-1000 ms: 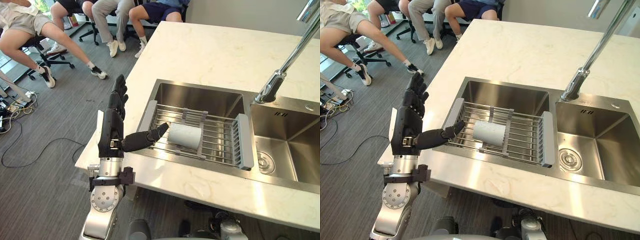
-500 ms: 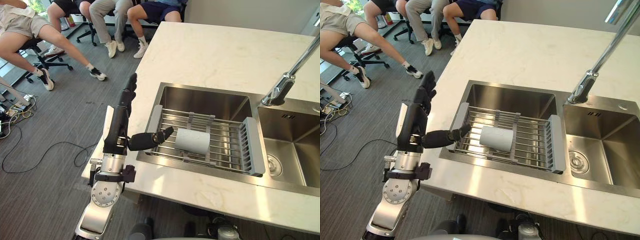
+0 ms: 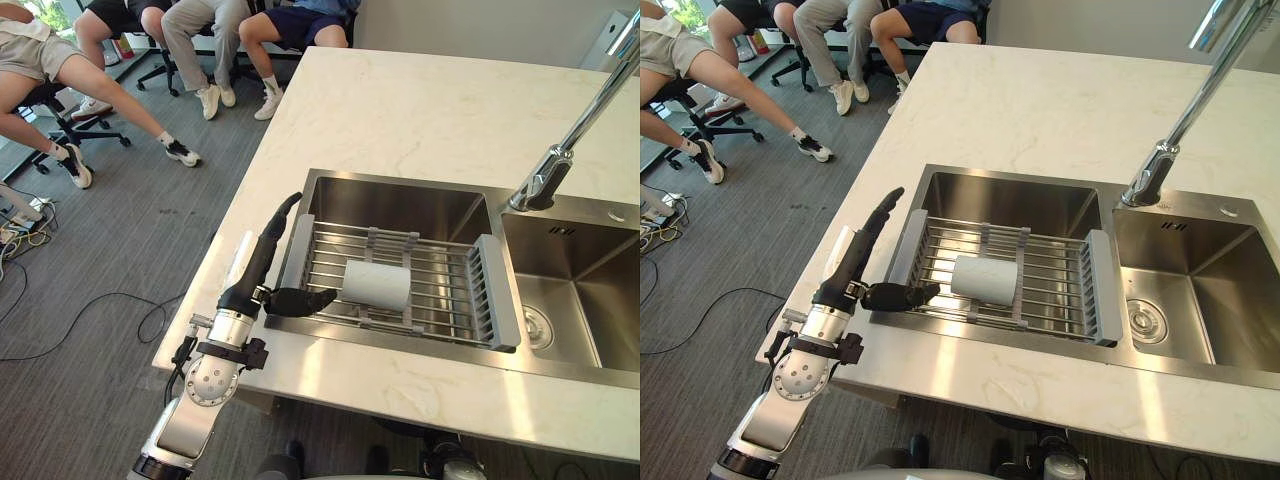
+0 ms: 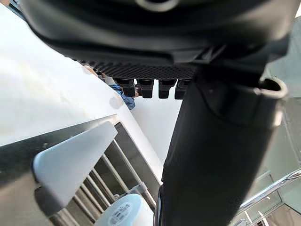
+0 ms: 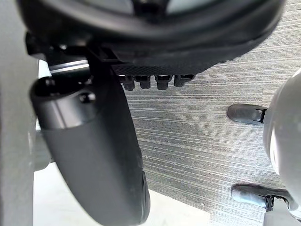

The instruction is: Walk over to the sink, pick up the cup, carry it to the dishwasher, place the cup inside the dishwasher, then close the dishwasher door

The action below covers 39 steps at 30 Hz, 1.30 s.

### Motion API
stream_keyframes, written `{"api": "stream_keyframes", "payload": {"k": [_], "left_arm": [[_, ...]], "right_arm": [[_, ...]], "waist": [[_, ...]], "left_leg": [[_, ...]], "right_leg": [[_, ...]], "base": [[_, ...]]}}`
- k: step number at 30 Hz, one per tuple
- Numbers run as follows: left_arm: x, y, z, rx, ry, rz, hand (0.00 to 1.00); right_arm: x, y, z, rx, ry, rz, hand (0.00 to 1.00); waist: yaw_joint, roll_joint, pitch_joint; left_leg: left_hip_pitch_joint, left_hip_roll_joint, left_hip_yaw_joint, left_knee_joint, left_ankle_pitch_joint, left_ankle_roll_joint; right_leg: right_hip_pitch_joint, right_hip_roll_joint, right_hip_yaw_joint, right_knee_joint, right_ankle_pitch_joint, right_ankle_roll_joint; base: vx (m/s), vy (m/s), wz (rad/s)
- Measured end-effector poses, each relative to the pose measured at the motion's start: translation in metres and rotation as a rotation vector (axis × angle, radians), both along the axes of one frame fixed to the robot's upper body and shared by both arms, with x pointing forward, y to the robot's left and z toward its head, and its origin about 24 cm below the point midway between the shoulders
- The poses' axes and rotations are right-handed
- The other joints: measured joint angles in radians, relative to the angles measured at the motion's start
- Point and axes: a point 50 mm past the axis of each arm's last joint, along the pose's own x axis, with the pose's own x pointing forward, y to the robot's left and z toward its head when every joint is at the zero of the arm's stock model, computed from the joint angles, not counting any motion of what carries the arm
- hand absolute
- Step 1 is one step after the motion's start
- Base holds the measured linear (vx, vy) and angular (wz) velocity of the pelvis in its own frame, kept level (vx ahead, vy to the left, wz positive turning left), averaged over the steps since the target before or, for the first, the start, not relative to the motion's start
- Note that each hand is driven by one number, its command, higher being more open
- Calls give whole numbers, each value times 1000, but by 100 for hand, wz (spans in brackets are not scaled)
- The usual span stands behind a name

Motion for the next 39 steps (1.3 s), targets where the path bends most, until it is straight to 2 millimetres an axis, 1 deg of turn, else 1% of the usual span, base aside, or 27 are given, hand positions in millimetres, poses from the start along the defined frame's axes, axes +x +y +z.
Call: {"api": "stream_keyframes", "payload": {"k": [3,9,15,20,23,28,29,31,39], "left_arm": [[1,0,1,43,-7,-16,100],[9,-4,8,108,-36,-62,100],[19,-11,5,159,-24,-85,100],[23,-21,7,203,-39,-133,100],[28,-28,5,257,-32,-170,100],[36,-30,2,320,-16,-173,100],[36,-30,2,320,-16,-173,100],[39,-37,0,354,-18,-196,100],[47,-46,3,405,-25,-232,100]], "right_arm": [[0,0,0,6,0,5,100],[-2,0,-1,9,3,7,100],[0,1,0,10,-1,9,100],[-3,0,-1,12,5,8,100],[-4,0,1,13,-7,7,100],[-4,-1,2,12,-12,5,100],[-4,-1,2,12,-12,5,100],[-4,-1,2,11,-12,5,100],[-3,-2,3,10,-21,6,100]], "waist": [[-5,0,0],[-11,0,-1],[-24,1,-1],[-26,1,-1],[-30,3,-2],[-50,10,-7],[-50,10,-7],[-51,11,-7],[-61,17,-4]], "left_leg": [[0,-5,0,-1,1,2],[0,-16,-3,-14,8,11],[-1,-26,-14,-18,9,13],[-4,-31,-29,-19,9,14],[-5,-31,-35,-20,9,14],[-5,-32,-36,-23,10,15],[-5,-32,-36,-23,10,15],[-5,-32,-37,-25,11,15],[-5,-34,-39,-30,14,16]], "right_leg": [[0,-5,1,-4,3,4],[0,-12,1,-21,12,10],[1,-19,1,-27,15,14],[1,-22,-2,-32,16,15],[1,-22,-5,-32,16,15],[0,-22,-7,-33,16,15],[0,-22,-7,-33,16,15],[-1,-22,-8,-33,16,15],[-2,-24,-15,-33,16,15]], "base": [[0,0,0],[-1,5,0],[0,0,0],[-1,3,1],[0,0,0],[0,0,0],[0,0,0],[0,0,0],[0,0,0]]}}
